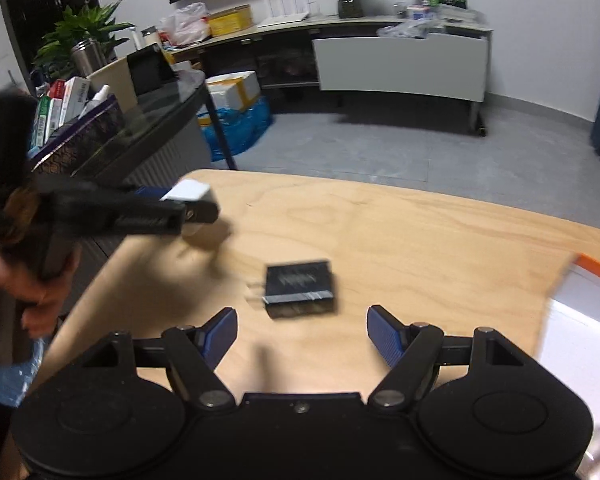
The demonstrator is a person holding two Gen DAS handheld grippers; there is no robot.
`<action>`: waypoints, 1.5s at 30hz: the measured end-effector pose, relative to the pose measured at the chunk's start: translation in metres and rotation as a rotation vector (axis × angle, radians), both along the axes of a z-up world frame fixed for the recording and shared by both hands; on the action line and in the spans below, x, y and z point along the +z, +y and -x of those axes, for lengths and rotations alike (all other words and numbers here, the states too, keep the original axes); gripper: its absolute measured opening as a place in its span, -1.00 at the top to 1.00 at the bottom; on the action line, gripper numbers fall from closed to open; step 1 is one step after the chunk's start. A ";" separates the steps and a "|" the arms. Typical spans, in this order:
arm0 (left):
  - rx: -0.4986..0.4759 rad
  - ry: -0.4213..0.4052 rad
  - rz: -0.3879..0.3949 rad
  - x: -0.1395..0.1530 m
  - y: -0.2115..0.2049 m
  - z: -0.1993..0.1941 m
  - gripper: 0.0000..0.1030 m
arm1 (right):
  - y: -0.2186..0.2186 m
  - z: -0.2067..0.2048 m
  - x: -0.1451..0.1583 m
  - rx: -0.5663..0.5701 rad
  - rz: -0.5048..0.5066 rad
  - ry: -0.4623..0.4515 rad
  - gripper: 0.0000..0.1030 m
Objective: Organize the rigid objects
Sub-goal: 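Grasp the white wall charger with left while right grasps the black UGREEN charger, then carry the white charger and the black charger over the white box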
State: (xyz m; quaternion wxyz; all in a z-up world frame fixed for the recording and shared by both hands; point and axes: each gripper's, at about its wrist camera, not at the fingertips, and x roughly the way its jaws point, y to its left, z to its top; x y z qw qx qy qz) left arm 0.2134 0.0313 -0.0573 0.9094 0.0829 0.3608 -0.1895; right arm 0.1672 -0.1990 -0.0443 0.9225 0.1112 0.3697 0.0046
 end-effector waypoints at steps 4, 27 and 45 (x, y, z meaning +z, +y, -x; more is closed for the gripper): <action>0.034 0.001 0.023 0.001 0.009 0.012 0.17 | 0.002 -0.019 -0.003 -0.012 -0.018 0.003 -0.66; 0.081 -0.027 0.081 0.026 -0.001 0.082 0.17 | 0.020 0.033 0.023 -0.053 0.068 -0.035 -0.40; -0.159 -0.043 0.177 0.059 -0.098 0.199 0.17 | -0.053 0.297 0.063 -0.494 0.112 -0.111 -0.40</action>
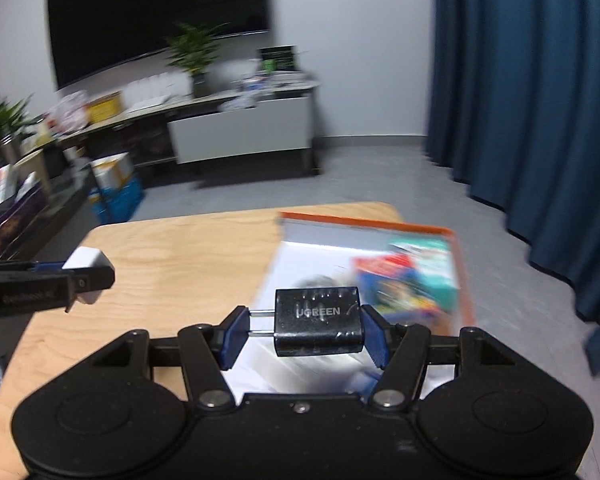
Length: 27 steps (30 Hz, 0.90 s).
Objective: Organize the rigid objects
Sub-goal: 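Carry the white charger and the black charger over the white box, then lower the white charger with left while right lowers the black charger into the box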
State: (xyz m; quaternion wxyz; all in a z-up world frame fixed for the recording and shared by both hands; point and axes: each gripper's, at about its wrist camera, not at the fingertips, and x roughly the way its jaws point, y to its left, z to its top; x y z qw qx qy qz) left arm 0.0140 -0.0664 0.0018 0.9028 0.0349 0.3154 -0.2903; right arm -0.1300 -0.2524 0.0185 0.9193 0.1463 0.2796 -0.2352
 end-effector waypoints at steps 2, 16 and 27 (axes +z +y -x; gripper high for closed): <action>-0.040 -0.004 0.014 -0.001 -0.016 0.012 0.17 | -0.005 0.016 -0.005 -0.039 -0.002 0.004 -0.40; -0.121 0.006 -0.056 -0.014 -0.058 0.033 0.17 | -0.019 0.051 -0.024 -0.117 -0.035 0.009 -0.40; -0.108 0.001 -0.074 -0.010 -0.064 0.032 0.17 | -0.017 0.032 -0.025 -0.077 -0.035 0.019 -0.40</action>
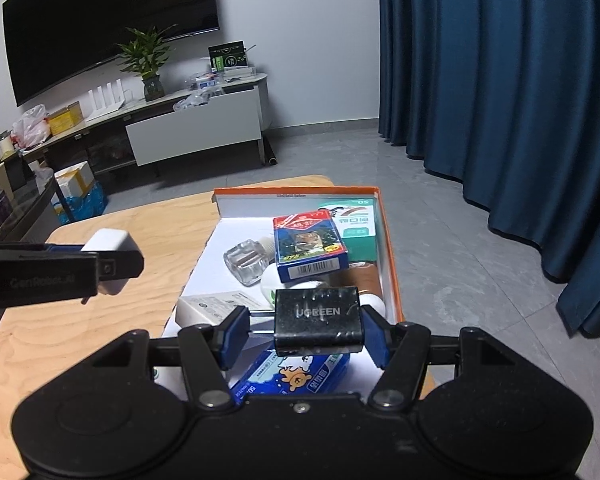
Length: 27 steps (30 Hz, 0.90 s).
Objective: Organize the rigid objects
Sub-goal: 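Lower the white charger with left while right lowers the black charger into the box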
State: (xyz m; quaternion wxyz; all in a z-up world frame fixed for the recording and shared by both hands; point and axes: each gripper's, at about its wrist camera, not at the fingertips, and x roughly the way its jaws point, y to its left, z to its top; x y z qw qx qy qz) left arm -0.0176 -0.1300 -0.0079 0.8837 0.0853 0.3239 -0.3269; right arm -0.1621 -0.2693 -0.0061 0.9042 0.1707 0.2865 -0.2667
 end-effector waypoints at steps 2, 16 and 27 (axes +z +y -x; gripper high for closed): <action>-0.001 0.000 -0.001 0.000 -0.001 -0.001 0.17 | 0.000 -0.002 -0.001 0.000 -0.003 0.004 -0.40; 0.002 0.011 0.005 0.000 -0.002 -0.005 0.17 | -0.001 -0.012 0.000 0.014 -0.004 0.005 -0.40; 0.001 0.014 0.008 -0.002 -0.003 -0.006 0.17 | -0.002 -0.015 0.001 0.018 -0.004 -0.001 -0.40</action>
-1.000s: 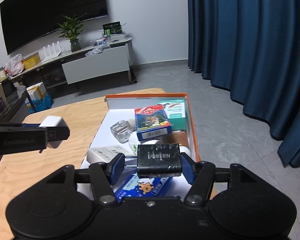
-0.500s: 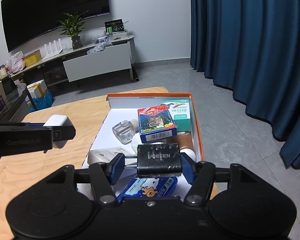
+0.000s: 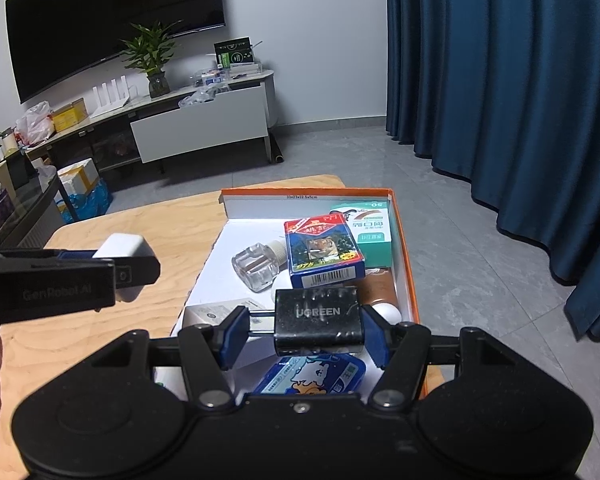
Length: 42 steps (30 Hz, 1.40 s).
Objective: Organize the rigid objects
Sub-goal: 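Lower the white charger with left while right lowers the black charger into the box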
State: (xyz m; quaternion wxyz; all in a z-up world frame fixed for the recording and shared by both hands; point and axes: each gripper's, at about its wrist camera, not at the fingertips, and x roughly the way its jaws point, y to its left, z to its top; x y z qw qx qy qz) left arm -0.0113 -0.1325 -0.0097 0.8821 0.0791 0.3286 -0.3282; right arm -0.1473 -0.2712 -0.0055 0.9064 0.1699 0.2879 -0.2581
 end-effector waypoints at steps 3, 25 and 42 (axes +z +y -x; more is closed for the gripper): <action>0.005 0.001 0.002 0.000 0.001 0.000 0.17 | -0.001 0.000 0.000 -0.004 0.002 0.001 -0.40; 0.000 0.007 0.005 -0.002 -0.003 -0.001 0.17 | -0.004 -0.006 0.002 0.004 0.010 0.006 -0.40; -0.006 0.008 0.004 -0.003 -0.008 0.000 0.17 | -0.004 -0.008 0.002 0.006 0.007 0.007 -0.40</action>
